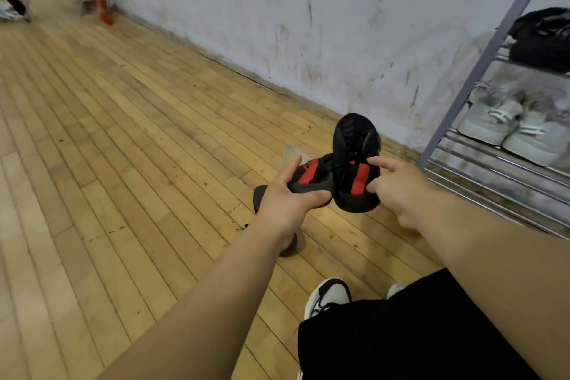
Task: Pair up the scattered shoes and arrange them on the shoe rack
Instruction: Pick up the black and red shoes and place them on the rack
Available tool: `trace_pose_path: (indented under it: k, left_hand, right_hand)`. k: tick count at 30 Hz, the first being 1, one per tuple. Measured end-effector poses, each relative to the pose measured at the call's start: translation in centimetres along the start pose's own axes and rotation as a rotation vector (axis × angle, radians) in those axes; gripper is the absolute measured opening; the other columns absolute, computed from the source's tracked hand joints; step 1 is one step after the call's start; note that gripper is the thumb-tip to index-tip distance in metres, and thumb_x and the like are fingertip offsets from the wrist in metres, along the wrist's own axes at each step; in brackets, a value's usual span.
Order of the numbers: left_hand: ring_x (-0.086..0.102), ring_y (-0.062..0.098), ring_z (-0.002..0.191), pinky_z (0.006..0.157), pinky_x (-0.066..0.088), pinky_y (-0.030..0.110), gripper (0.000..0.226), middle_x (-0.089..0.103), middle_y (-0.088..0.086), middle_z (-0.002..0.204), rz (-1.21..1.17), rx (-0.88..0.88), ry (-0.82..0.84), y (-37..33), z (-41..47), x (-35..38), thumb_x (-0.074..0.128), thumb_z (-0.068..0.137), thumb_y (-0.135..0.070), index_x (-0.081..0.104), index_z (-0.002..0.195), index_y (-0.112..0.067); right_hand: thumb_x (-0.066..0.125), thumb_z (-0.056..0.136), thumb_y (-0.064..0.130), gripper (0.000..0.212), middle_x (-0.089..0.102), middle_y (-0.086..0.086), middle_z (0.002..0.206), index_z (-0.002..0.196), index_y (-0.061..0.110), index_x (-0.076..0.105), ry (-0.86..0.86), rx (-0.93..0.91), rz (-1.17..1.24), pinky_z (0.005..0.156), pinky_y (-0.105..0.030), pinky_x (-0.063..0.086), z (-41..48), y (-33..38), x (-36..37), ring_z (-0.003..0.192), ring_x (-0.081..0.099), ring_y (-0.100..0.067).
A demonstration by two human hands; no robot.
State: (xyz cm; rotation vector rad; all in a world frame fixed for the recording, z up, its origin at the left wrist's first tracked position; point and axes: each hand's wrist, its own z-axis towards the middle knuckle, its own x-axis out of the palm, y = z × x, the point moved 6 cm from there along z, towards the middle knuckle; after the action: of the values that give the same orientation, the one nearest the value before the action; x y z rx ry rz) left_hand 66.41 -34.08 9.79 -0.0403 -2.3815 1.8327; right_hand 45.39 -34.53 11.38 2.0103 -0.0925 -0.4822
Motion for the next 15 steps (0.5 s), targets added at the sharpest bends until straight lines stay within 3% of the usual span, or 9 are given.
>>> trace_pose_path:
  k: [4,7,10,13,15]
  left_hand:
    - [0.063,0.018,0.121,0.109,0.048,0.042,0.097,0.062,0.001,0.136,0.055,-0.057,-0.002,1.1,0.4,-0.2,0.088,0.065,0.002,0.048,0.151,-0.022]
    - [0.066,0.02,0.119,0.108,0.049,0.044,0.1,0.066,0.0,0.132,-0.012,-0.072,-0.072,1.8,0.4,0.0,0.091,0.056,-0.006,0.054,0.146,-0.024]
    - [0.062,0.014,0.122,0.108,0.048,0.036,0.092,0.063,-0.006,0.135,0.013,0.014,-0.137,0.5,-0.3,1.0,0.091,0.067,-0.005,0.053,0.147,-0.027]
    - [0.064,0.003,0.113,0.094,0.054,0.021,0.085,0.063,-0.01,0.131,0.018,0.135,-0.125,-2.2,-0.5,2.8,0.087,0.074,-0.002,0.052,0.147,-0.028]
    - [0.067,-0.005,0.1,0.083,0.056,0.015,0.083,0.065,-0.013,0.123,0.027,0.204,-0.091,-4.6,-0.6,4.2,0.086,0.076,-0.001,0.052,0.146,-0.03]
  right_hand:
    - [0.055,0.088,-0.013,0.068,0.056,-0.011,0.139,0.139,0.031,0.059,0.029,0.046,0.005,0.1,-0.045,0.054,0.8,-0.9,0.0,0.12,0.056,-0.031]
    - [0.051,0.09,-0.015,0.068,0.056,-0.009,0.131,0.141,0.03,0.058,0.065,0.087,0.053,0.084,-0.037,0.054,0.9,-1.3,-0.5,0.115,0.057,-0.029]
    - [0.051,0.089,-0.015,0.069,0.06,-0.008,0.13,0.128,0.039,0.064,0.057,0.073,0.078,0.072,-0.033,0.049,1.2,-1.5,-2.0,0.111,0.059,-0.028]
    - [0.057,0.084,-0.013,0.067,0.062,-0.01,0.134,0.112,0.048,0.068,0.005,0.011,0.042,0.092,-0.043,0.054,1.0,-1.0,-4.5,0.119,0.058,-0.033]
    - [0.058,0.086,-0.012,0.068,0.064,-0.012,0.129,0.121,0.045,0.067,-0.026,-0.06,0.06,0.087,-0.041,0.055,0.1,0.8,-6.7,0.115,0.061,-0.032]
